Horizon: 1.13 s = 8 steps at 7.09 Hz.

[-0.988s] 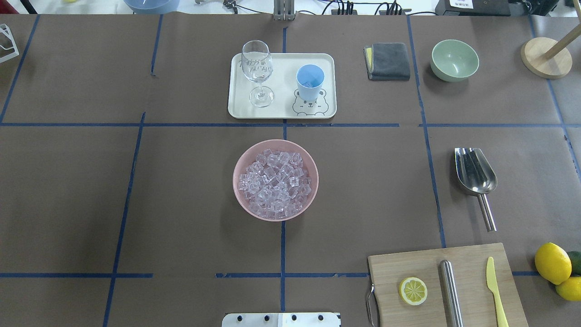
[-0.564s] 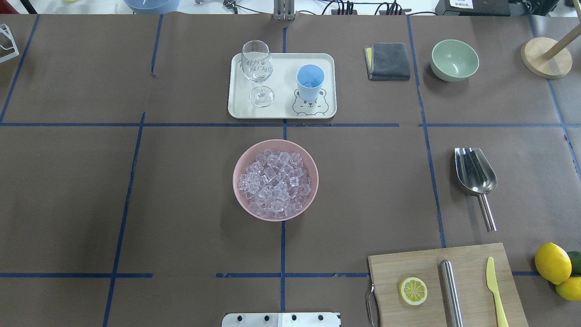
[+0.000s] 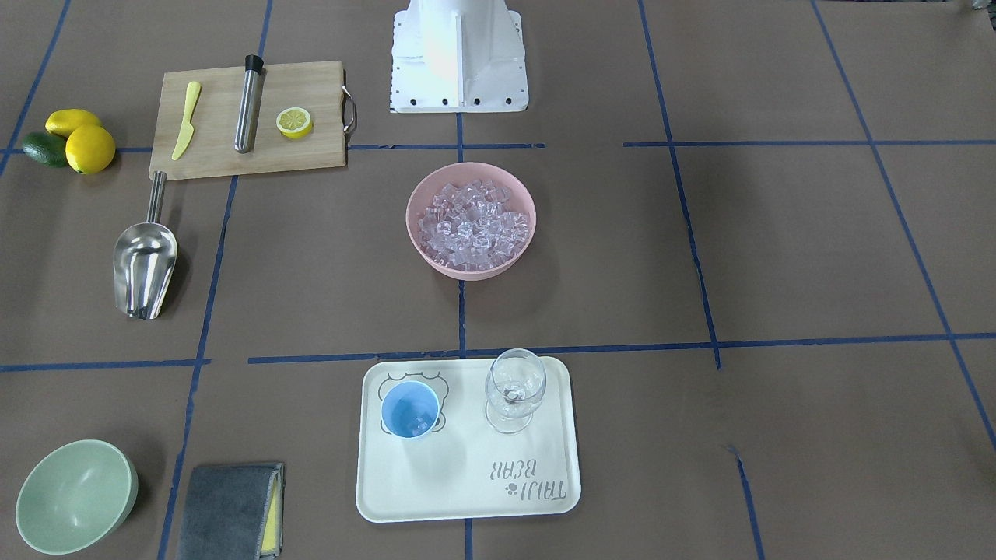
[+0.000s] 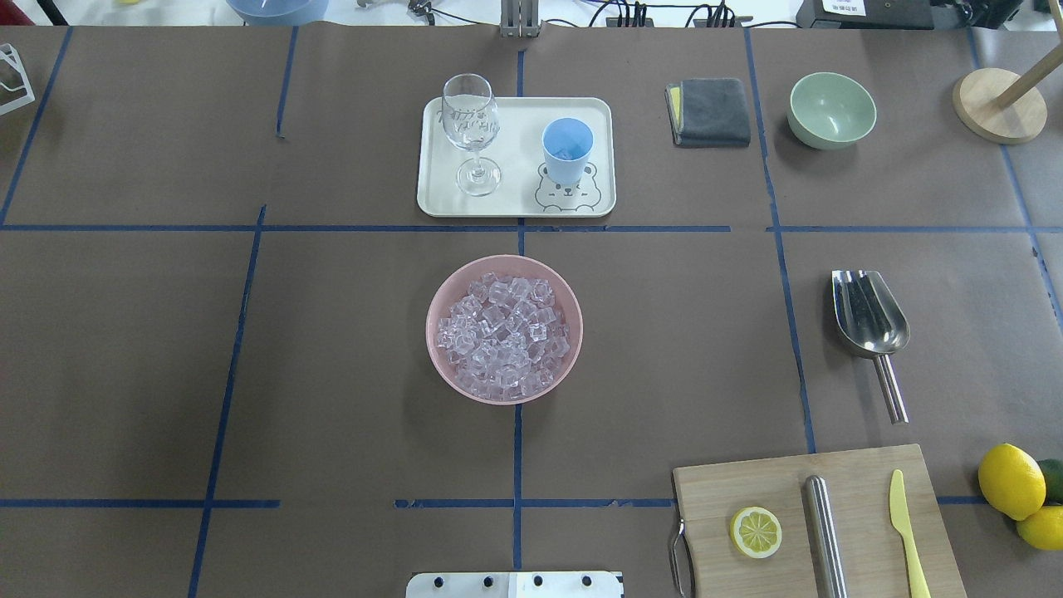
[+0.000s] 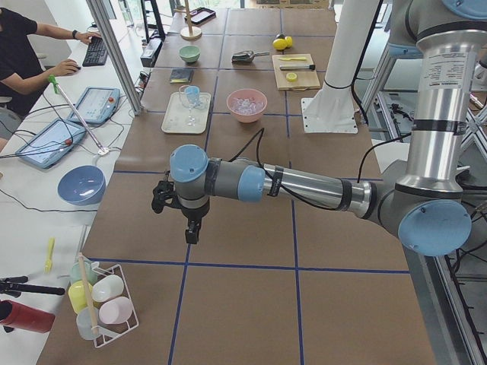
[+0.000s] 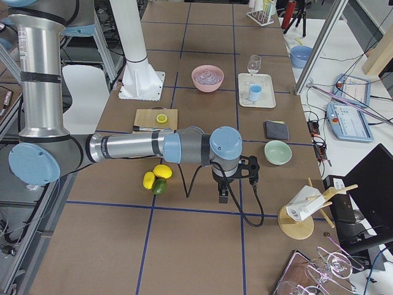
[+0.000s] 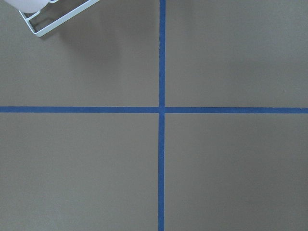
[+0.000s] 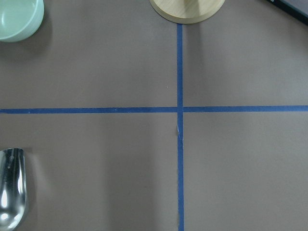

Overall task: Put ice in cup with scoop
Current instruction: 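Raise both arms from rest toward the table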

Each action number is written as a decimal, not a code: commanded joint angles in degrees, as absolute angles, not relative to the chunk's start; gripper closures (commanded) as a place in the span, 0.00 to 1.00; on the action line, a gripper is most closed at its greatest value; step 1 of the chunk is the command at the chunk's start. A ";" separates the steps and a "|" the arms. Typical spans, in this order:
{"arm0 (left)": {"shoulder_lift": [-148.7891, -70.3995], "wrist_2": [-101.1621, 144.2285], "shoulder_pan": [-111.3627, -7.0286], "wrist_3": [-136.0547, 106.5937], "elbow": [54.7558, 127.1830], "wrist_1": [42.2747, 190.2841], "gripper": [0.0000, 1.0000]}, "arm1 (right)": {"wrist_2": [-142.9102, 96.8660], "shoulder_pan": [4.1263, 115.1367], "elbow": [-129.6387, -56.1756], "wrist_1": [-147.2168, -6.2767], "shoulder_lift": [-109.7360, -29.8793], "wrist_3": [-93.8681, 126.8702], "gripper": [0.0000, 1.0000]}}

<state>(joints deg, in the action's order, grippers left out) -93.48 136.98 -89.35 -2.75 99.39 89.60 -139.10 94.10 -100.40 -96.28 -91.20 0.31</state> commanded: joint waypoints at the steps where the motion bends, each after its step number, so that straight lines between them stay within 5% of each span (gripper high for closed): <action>1: -95.01 137.02 -88.77 -2.64 101.60 98.29 0.00 | -139.92 92.90 -103.61 -96.59 -91.06 2.90 0.00; 8: -100.63 143.35 -63.48 -2.46 105.46 114.50 0.00 | -132.31 72.91 -106.61 -88.53 -86.57 24.79 0.00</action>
